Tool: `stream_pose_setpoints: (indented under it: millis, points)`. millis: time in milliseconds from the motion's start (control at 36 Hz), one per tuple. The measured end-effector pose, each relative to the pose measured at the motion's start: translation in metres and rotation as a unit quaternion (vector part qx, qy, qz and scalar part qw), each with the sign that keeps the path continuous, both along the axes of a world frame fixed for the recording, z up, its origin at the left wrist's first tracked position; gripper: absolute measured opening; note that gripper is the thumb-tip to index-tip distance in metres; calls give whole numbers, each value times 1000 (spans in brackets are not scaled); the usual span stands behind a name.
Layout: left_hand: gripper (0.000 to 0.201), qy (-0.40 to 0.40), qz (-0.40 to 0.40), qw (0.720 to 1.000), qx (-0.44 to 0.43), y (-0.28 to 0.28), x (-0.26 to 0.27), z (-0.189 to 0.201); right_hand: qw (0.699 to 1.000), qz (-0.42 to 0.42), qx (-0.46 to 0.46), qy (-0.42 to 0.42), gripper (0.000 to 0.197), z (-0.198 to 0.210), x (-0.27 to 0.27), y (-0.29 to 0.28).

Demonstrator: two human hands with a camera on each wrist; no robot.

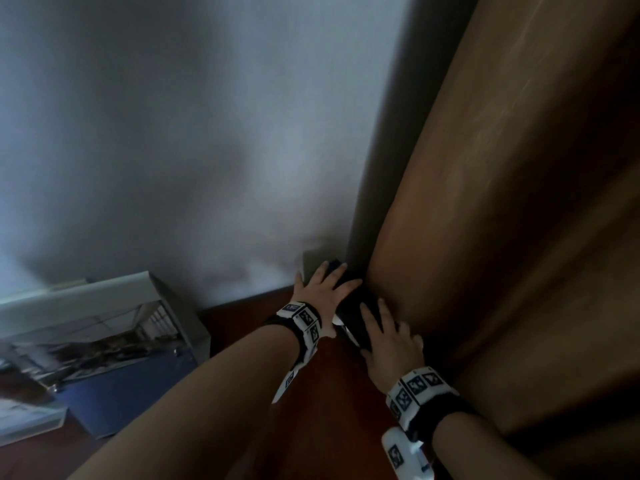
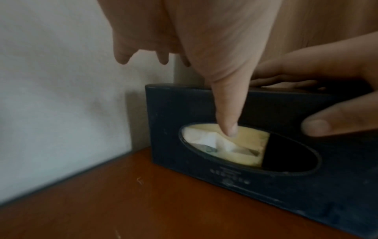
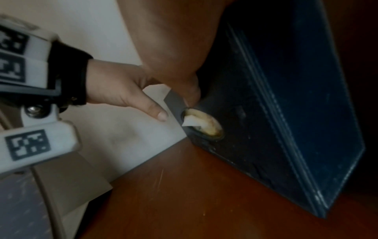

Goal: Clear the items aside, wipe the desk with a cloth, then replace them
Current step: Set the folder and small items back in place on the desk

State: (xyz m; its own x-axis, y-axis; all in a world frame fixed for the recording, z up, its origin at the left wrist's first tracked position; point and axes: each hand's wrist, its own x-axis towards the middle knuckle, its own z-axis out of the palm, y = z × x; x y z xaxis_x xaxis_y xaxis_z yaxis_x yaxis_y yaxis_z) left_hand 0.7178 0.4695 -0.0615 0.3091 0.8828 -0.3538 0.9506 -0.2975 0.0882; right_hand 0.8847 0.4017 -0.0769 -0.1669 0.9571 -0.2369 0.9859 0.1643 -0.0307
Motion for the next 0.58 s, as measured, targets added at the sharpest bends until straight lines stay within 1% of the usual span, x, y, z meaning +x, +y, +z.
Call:
stream_pose_setpoints:
  millis: [83,222,306,417,500,583]
  points:
    - [119,0,-5,1000,2,-4,-3,5,999,42,8,-4,82,7,10,-3]
    - [117,-8,-1,1000,-12,-20,-8,19,994,103,21,-1,81,21,20,-13]
    - [108,-32,10,999,-25,-36,-11,25,989,144,20,20,79,29,25,-19]
    - [89,-77,40,996,-2,-63,-22,29,981,194,16,26,77,37,27,-31]
    - [85,-90,56,994,2,-85,-33,29,975,223,10,20,80,42,24,-40]
    - [83,-107,76,991,3,-107,-43,27,972,233,-1,25,85,49,18,-45]
